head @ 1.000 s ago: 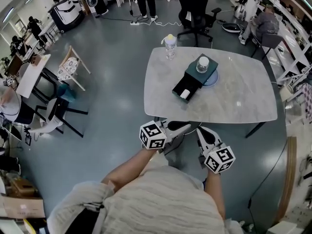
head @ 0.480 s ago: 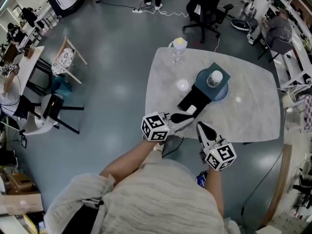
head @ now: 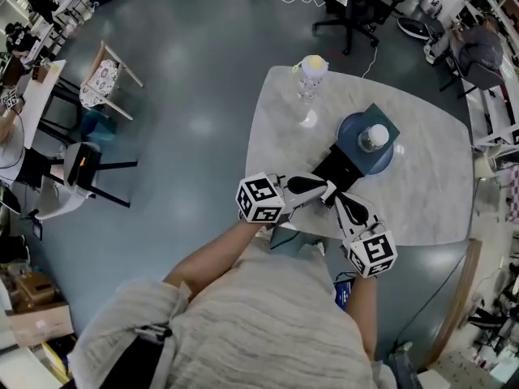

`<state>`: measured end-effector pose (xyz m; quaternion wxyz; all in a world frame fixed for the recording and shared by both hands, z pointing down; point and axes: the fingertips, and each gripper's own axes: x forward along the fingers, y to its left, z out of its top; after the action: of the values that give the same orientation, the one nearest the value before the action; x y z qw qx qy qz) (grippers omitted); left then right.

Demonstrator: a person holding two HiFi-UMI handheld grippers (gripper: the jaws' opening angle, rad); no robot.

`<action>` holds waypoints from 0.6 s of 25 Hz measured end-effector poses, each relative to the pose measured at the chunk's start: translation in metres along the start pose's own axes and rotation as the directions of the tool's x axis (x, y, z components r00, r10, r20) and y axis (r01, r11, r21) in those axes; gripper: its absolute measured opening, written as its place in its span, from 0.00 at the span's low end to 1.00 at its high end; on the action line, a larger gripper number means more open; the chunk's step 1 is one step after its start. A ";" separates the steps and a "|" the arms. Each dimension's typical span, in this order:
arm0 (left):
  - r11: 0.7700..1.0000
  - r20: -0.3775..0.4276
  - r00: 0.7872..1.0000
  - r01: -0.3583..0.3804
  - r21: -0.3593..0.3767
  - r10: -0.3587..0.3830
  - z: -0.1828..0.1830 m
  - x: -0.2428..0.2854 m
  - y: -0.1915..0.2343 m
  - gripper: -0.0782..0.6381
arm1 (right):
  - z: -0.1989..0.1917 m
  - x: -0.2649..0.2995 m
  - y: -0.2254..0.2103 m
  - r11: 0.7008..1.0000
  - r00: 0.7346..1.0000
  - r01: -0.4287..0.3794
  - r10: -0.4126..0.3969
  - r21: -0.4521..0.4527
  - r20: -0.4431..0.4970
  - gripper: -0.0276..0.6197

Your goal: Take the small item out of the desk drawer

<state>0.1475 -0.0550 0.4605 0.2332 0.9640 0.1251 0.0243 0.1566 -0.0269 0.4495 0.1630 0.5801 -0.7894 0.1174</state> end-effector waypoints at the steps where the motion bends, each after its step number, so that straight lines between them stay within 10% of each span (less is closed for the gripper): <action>1: 1.000 0.005 1.000 -0.011 -0.007 0.011 0.001 0.002 0.006 0.13 | -0.002 0.003 -0.006 1.000 1.000 -0.010 0.010 -0.020 -0.021 0.06; 15: 0.965 0.073 0.966 -0.241 -0.103 0.249 -0.011 0.025 0.058 0.13 | -0.047 0.048 -0.039 0.877 0.895 -0.396 0.302 -0.271 -0.329 0.06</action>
<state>0.1837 -0.0934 0.4965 0.2783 0.9603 -0.0062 0.0175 0.1863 -0.0632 0.5112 0.3427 0.3686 -0.8593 0.0908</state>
